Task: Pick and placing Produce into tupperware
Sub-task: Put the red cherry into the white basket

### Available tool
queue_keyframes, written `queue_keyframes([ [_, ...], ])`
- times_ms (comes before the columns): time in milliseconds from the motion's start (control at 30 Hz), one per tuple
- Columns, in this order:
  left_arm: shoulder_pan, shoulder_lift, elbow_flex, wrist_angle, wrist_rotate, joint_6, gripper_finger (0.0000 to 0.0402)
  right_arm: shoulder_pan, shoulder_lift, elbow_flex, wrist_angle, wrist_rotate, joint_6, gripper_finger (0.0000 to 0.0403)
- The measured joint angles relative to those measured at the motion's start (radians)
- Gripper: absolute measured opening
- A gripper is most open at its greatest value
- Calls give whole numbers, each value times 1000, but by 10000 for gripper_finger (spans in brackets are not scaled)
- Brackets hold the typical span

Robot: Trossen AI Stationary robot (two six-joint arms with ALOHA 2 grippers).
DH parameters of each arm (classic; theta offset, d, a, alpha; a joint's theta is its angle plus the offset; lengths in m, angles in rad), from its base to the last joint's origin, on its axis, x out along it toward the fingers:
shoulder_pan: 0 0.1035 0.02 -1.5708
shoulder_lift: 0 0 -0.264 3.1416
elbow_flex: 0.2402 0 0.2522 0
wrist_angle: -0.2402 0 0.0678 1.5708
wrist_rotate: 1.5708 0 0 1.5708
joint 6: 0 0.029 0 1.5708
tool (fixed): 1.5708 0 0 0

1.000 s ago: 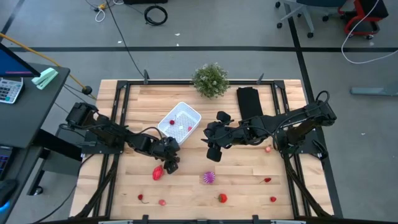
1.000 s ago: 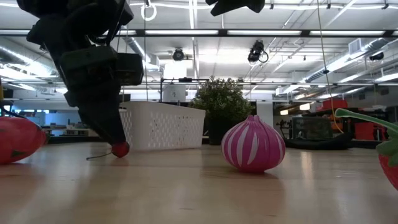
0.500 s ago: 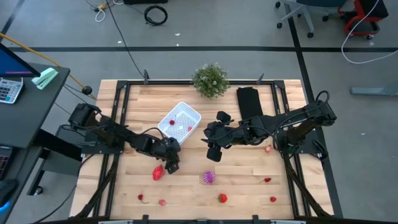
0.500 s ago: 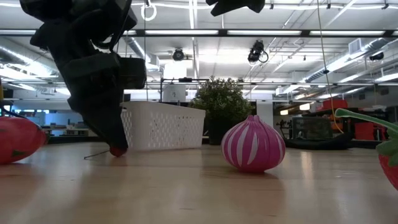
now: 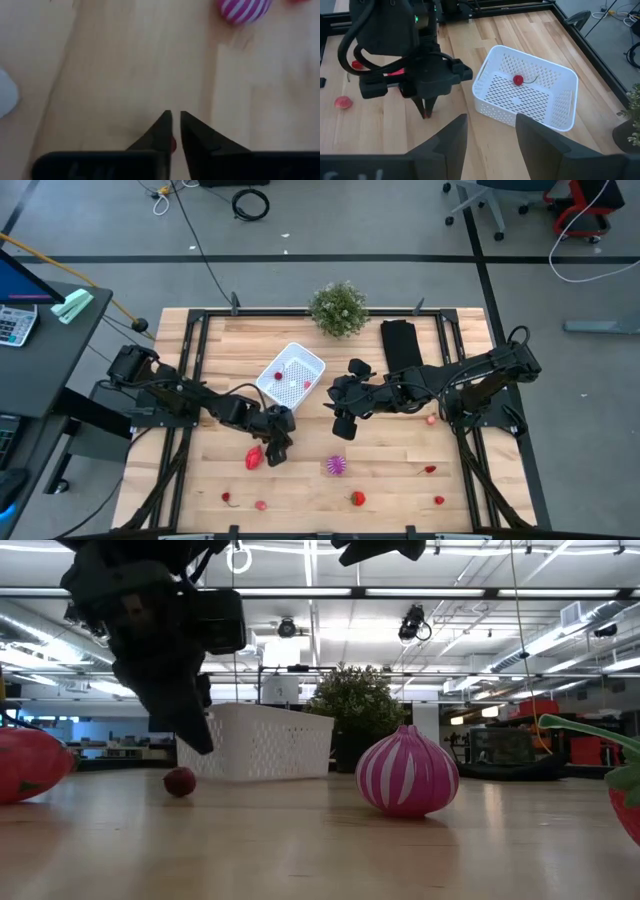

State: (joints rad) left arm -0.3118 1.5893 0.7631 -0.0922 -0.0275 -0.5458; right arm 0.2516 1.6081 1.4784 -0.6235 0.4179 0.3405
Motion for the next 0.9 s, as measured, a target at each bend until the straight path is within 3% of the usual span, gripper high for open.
queue_keyframes([
  [267, -57, 0, 0, -79, -5, 248, 143, 0, 0, 0, 0, 0, 0, 176],
  [467, -74, 0, 0, -79, -120, 263, 197, 0, 0, 0, 0, 0, 0, 176],
  [667, -73, 1, 0, -77, -136, 261, 212, 0, 0, 0, 0, 0, 0, 176],
  [900, -79, 28, 2, -54, -137, 210, 199, 0, 0, 0, 0, 0, 0, 176],
])
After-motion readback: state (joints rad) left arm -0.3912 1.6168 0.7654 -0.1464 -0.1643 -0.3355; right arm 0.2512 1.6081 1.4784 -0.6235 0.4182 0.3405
